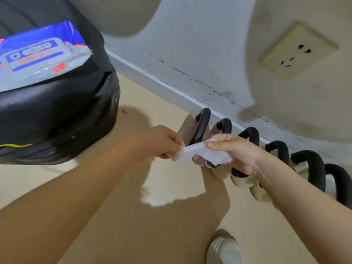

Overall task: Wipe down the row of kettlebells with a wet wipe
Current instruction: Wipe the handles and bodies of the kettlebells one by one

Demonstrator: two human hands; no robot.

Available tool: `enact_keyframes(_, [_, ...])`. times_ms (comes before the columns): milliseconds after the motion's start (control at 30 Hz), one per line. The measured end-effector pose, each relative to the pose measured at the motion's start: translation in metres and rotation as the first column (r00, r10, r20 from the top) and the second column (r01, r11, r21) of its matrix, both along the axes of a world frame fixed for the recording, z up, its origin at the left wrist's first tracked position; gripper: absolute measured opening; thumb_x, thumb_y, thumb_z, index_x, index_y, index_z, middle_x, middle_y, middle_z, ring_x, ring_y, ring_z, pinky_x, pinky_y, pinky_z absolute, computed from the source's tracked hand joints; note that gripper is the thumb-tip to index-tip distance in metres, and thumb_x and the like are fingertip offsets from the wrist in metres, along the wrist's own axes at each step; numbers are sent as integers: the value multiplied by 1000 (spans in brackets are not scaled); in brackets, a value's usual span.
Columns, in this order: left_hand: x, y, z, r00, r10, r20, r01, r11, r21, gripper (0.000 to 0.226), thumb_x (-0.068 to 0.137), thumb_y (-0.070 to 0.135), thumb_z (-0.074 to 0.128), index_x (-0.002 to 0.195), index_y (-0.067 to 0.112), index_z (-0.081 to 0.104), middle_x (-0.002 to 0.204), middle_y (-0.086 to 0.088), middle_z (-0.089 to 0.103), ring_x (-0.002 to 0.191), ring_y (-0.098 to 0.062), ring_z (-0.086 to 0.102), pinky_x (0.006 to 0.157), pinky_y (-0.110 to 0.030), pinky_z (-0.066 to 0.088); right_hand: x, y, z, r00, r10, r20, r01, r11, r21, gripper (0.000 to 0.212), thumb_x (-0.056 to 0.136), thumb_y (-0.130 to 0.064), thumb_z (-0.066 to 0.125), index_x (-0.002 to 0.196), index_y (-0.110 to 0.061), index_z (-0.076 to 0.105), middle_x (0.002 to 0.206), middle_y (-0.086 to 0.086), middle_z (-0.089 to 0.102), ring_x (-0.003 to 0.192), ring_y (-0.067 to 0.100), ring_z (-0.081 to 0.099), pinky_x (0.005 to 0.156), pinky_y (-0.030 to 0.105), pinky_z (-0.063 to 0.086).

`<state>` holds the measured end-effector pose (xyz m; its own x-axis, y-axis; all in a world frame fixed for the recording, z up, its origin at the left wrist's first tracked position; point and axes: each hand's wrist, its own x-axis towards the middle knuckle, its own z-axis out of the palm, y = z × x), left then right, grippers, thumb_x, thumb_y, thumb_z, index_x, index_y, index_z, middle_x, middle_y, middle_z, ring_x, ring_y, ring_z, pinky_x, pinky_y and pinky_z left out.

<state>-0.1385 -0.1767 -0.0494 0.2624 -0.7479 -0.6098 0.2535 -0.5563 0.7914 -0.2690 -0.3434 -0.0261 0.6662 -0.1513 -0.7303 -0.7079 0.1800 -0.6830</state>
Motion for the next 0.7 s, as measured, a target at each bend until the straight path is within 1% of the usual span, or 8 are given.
enact_keyframes(133, [-13,-32,-10,836,-18,549,-76,986,149,15,80,17,58,94,11,60,72,4,54,70,-17,51,58,-22,38,-10,-14,-11,953,-272,137,274,962,2,21,83,-17,62,93,2,61,77,15,65,69,27,55,63,32,41])
enact_keyframes(200, [-17,-45,-9,820,102,564,-186,978,94,32,84,29,58,112,14,53,83,6,52,78,-18,51,64,-24,41,-4,-28,-8,869,-437,230,467,879,-93,5,88,-11,57,82,-11,58,68,4,62,61,19,54,61,30,43])
enact_keyframes(267, [-21,-54,-11,818,134,559,-220,971,89,45,87,38,53,125,13,47,104,-2,56,91,-23,54,80,-29,43,9,-45,-6,815,-441,376,576,692,-435,12,87,-11,54,78,-19,54,71,2,58,63,17,53,62,32,46])
enact_keyframes(367, [-31,-66,-14,830,3,558,-119,978,171,42,89,35,53,125,14,52,117,-6,64,105,-25,59,91,-32,43,36,-48,-12,852,-180,492,516,449,-729,12,88,-11,49,85,-18,58,74,-4,56,67,14,51,62,22,40])
enact_keyframes(467, [-44,-74,-18,824,4,566,-130,975,182,29,82,24,61,108,11,61,102,-11,69,93,-28,63,83,-39,50,52,-37,-41,923,347,169,16,402,-915,21,92,-17,46,98,-7,63,99,11,57,89,24,53,73,30,41])
enact_keyframes(533, [-50,-76,-21,779,-10,626,-154,966,207,22,79,15,59,101,10,60,97,-12,69,89,-30,62,78,-40,51,50,-29,-50,771,630,-95,-284,206,-937,37,95,-27,32,97,-6,63,105,14,56,98,31,51,83,38,43])
enact_keyframes(633, [-52,-77,-27,764,29,645,-175,971,164,19,80,13,59,99,14,58,84,-3,63,83,-27,60,67,-31,46,42,-41,-48,616,764,-192,-147,-129,-981,53,90,-31,21,70,-11,66,77,4,65,91,33,56,98,53,36])
enact_keyframes(700, [-50,-75,-29,770,54,635,-194,969,153,22,80,13,60,102,13,60,83,-2,59,81,-26,57,66,-28,41,42,-55,-50,596,789,-147,-23,-167,-986,47,89,-28,32,59,-9,63,62,2,62,82,32,59,94,51,42])
